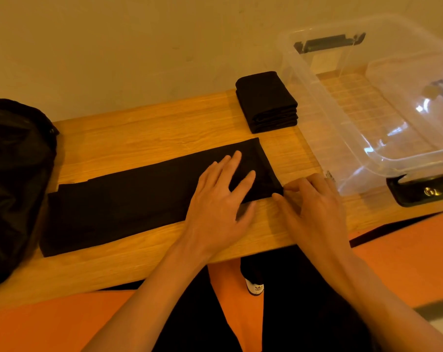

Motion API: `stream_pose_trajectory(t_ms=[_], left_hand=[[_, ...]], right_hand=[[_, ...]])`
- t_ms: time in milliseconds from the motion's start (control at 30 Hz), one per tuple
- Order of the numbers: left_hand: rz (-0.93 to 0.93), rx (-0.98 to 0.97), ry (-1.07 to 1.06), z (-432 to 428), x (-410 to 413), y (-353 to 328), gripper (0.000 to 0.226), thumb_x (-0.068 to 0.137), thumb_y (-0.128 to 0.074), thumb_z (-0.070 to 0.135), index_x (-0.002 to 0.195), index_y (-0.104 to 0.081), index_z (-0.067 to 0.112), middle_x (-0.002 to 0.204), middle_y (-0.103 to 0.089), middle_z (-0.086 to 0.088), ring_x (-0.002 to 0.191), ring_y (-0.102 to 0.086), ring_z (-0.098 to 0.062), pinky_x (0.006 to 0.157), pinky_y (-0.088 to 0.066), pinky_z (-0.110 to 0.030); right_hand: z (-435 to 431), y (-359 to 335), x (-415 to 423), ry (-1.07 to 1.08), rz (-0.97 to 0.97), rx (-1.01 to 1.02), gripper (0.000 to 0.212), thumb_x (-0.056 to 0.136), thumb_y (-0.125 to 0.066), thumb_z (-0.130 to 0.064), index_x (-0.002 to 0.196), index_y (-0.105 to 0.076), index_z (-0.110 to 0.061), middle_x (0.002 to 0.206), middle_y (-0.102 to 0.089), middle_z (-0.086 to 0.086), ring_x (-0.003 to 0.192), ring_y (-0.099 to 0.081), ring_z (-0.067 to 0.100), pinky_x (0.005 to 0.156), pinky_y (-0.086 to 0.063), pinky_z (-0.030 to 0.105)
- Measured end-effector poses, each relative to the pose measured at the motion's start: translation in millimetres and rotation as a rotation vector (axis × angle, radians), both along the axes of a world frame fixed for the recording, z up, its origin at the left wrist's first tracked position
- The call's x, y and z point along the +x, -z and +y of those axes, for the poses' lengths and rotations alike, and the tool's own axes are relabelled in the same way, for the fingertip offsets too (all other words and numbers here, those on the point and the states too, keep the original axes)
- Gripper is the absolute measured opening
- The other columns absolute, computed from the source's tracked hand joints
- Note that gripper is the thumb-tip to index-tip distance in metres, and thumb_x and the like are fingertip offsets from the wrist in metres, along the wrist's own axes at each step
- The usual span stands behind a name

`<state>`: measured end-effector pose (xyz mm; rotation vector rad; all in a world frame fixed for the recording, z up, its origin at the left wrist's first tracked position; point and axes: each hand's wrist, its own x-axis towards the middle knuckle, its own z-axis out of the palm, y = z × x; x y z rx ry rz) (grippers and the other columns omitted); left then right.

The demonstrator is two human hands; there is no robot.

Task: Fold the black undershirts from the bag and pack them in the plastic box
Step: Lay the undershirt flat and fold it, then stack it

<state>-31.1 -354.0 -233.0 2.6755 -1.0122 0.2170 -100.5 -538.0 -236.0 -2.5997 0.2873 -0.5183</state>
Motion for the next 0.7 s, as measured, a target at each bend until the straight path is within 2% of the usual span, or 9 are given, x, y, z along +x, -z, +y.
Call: stream_pose_trajectory(t_ms=[67, 133, 300, 400, 500, 567, 633, 667, 700], left_hand=[[-0.013, 0.034, 0.098, -0.6, -1.0, 2.2, 0.052, 0.103, -0.04, 0.045, 0.148, -0.05, 0.022, 0.164, -0.029, -0.01, 0.152, -0.025, -0.024, 0.125, -0.017, -0.039], [0.034, 0.068, 0.113, -0.7, -0.9, 3.0, 0.052, 0.105, -0.035, 0.045, 0.151, -0.046, 0.024, 0.163, -0.032, -0.007, 0.151, -0.026, -0.02, 0.125, -0.019, -0.039], [0.028, 0.138, 0.108, -1.2, -0.3, 2.7, 0.05, 0.108, -0.025, 0.046, 0.157, -0.031, 0.037, 0.167, -0.022, -0.004, 0.155, -0.014, -0.018, 0.125, -0.004, -0.035], [0.037, 0.15, 0.123, -0.6, -0.3, 3.2, 0.049, 0.108, -0.023, 0.046, 0.156, -0.03, 0.041, 0.168, -0.02, -0.003, 0.156, -0.009, -0.018, 0.126, -0.002, -0.036], [0.041, 0.118, 0.13, -0.9, 0.0, 0.1, 0.048, 0.108, -0.032, 0.045, 0.155, -0.035, 0.038, 0.168, -0.019, -0.004, 0.156, -0.008, -0.019, 0.127, -0.002, -0.037], [-0.014, 0.028, 0.065, -1.8, -3.7, -4.6, 0.047, 0.103, -0.043, 0.038, 0.147, -0.051, 0.025, 0.164, -0.031, -0.008, 0.154, -0.019, -0.022, 0.127, -0.009, -0.04], [-0.098, -0.134, -0.068, -0.1, -7.9, -9.5, 0.042, 0.096, -0.05, 0.03, 0.132, -0.063, 0.013, 0.154, -0.046, -0.012, 0.149, -0.032, -0.025, 0.125, -0.018, -0.044], [-0.109, -0.17, -0.142, 3.1, -8.9, -10.5, 0.042, 0.096, -0.049, 0.03, 0.131, -0.063, 0.011, 0.153, -0.046, -0.013, 0.149, -0.032, -0.026, 0.125, -0.02, -0.046], [-0.1, -0.147, -0.212, 7.7, -8.6, -10.6, 0.046, 0.098, -0.045, 0.033, 0.136, -0.06, 0.012, 0.156, -0.042, -0.014, 0.151, -0.028, -0.027, 0.125, -0.019, -0.047]], right_hand=[[1.5, 1.5, 5.7, 0.014, -0.002, 0.037, 0.021, 0.086, -0.071, -0.035, 0.092, -0.069, -0.015, 0.096, -0.06, 0.001, 0.091, -0.055, 0.02, 0.077, -0.049, 0.036], [1.7, 1.6, 8.7, 0.028, -0.017, 0.069, 0.01, 0.086, -0.075, -0.023, 0.089, -0.071, -0.015, 0.092, -0.061, 0.0, 0.086, -0.057, 0.019, 0.074, -0.052, 0.039], [-2.8, -0.3, 8.1, 0.055, -0.009, 0.129, 0.002, 0.089, -0.073, -0.015, 0.089, -0.072, -0.013, 0.09, -0.061, -0.001, 0.079, -0.056, 0.013, 0.069, -0.049, 0.032], [-4.0, -0.9, 7.4, 0.053, -0.002, 0.132, 0.001, 0.091, -0.071, -0.012, 0.09, -0.071, -0.011, 0.09, -0.061, 0.001, 0.08, -0.056, 0.015, 0.068, -0.049, 0.032], [-2.4, -3.8, 4.8, 0.032, -0.04, 0.112, 0.001, 0.092, -0.067, -0.011, 0.092, -0.067, -0.01, 0.091, -0.061, 0.003, 0.082, -0.057, 0.019, 0.07, -0.051, 0.037], [3.7, -6.8, 6.3, -0.038, -0.09, -0.018, 0.01, 0.094, -0.06, -0.013, 0.101, -0.066, -0.009, 0.099, -0.063, 0.006, 0.09, -0.06, 0.024, 0.076, -0.052, 0.039], [12.1, -13.5, 17.9, -0.148, -0.089, -0.123, 0.027, 0.098, -0.052, -0.02, 0.121, -0.064, -0.009, 0.122, -0.064, 0.009, 0.112, -0.06, 0.026, 0.092, -0.051, 0.042], [17.6, -18.6, 27.5, -0.211, -0.039, -0.136, 0.037, 0.101, -0.047, -0.025, 0.134, -0.058, -0.009, 0.139, -0.057, 0.009, 0.128, -0.053, 0.026, 0.104, -0.046, 0.042], [23.0, -23.5, 39.2, -0.275, 0.048, -0.144, 0.047, 0.105, -0.041, -0.031, 0.147, -0.047, -0.01, 0.154, -0.044, 0.009, 0.143, -0.039, 0.024, 0.116, -0.035, 0.04]])
